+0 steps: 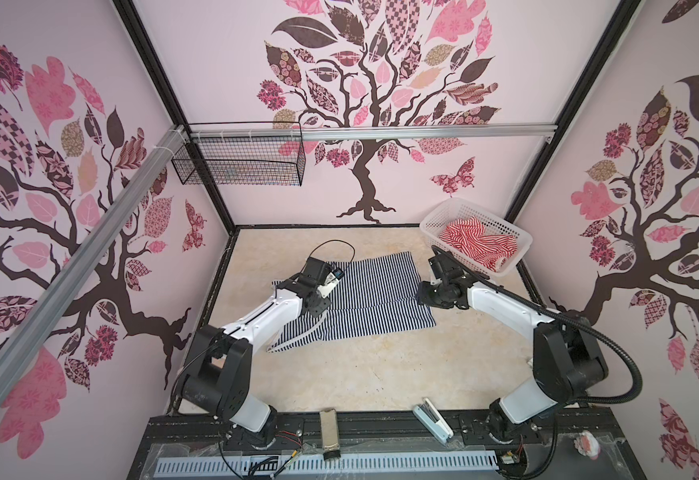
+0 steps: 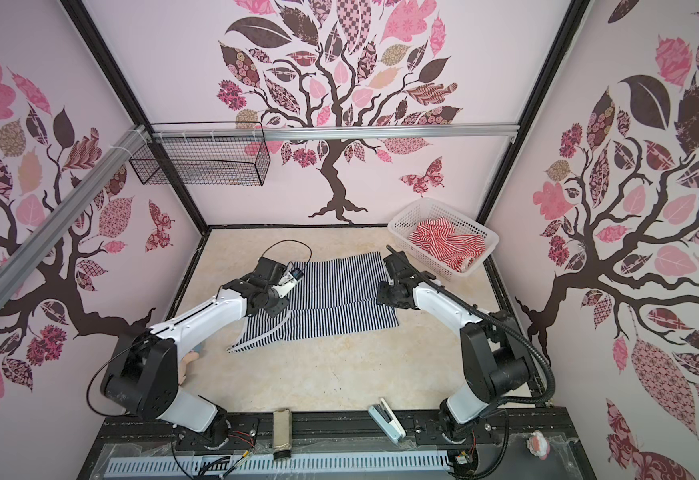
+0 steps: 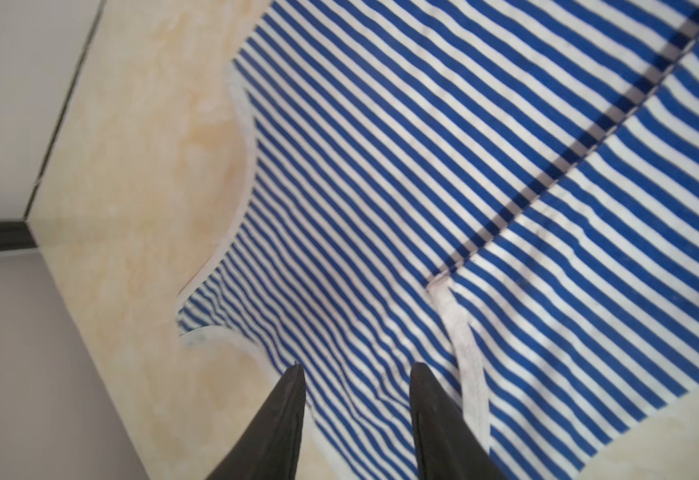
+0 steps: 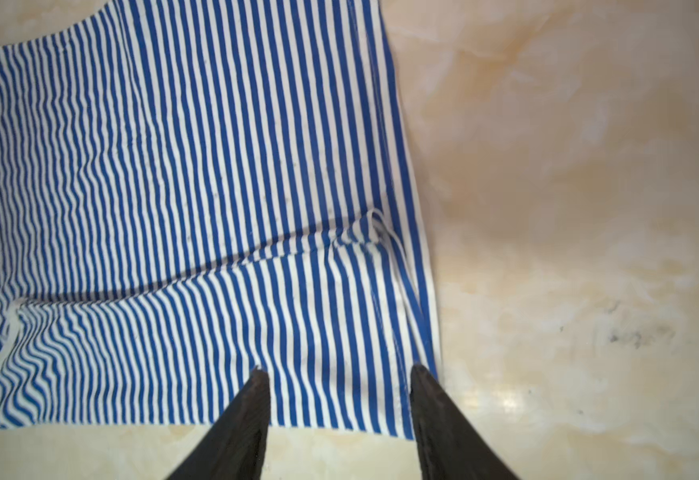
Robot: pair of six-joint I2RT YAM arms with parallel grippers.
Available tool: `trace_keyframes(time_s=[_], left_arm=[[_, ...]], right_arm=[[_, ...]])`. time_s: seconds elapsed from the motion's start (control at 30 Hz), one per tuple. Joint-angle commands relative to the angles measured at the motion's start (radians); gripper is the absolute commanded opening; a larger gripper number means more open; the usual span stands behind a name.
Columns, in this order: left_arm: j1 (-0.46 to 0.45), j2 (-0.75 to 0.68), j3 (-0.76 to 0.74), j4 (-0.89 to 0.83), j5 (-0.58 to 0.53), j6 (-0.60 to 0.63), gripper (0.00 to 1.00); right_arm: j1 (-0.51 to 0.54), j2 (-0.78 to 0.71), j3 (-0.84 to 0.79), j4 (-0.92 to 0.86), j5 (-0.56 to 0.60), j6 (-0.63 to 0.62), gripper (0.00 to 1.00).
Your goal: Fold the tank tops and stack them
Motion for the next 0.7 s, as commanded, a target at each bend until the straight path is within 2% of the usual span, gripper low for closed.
trace_keyframes(time_s=[0.0, 0.1, 0.17, 0.27, 0.33, 0.47, 0.67], left_arm=[[0.060, -0.102, -0.069, -0.092, 0.068, 0.034, 0.45], [0.140, -0.208, -0.155, -0.161, 0.116, 0.096, 0.47], [0.217, -0.284, -0.197, -0.217, 0.173, 0.139, 0.65], [0.331, -0.401, -0.251, -0.275, 0.258, 0.203, 0.79], [0.379, -0.429, -0.267, -0.331, 0.281, 0.244, 0.80], [0.389, -0.434, -0.302, -0.403, 0.291, 0.293, 0.81], [0.392, -0.426, -0.346, -0.357, 0.255, 0.315, 0.82]], right_arm=[[0.085, -0.002, -0.043, 0.029, -0.030, 0.048, 0.54], [0.100, 0.020, -0.101, 0.081, -0.044, 0.074, 0.52], [0.099, 0.026, -0.134, 0.117, -0.040, 0.078, 0.52], [0.098, 0.065, -0.136, 0.136, -0.040, 0.076, 0.54], [0.098, 0.103, -0.122, 0.135, -0.032, 0.070, 0.56], [0.095, 0.145, -0.112, 0.122, 0.016, 0.065, 0.57], [0.050, 0.152, -0.129, 0.101, 0.062, 0.048, 0.58]])
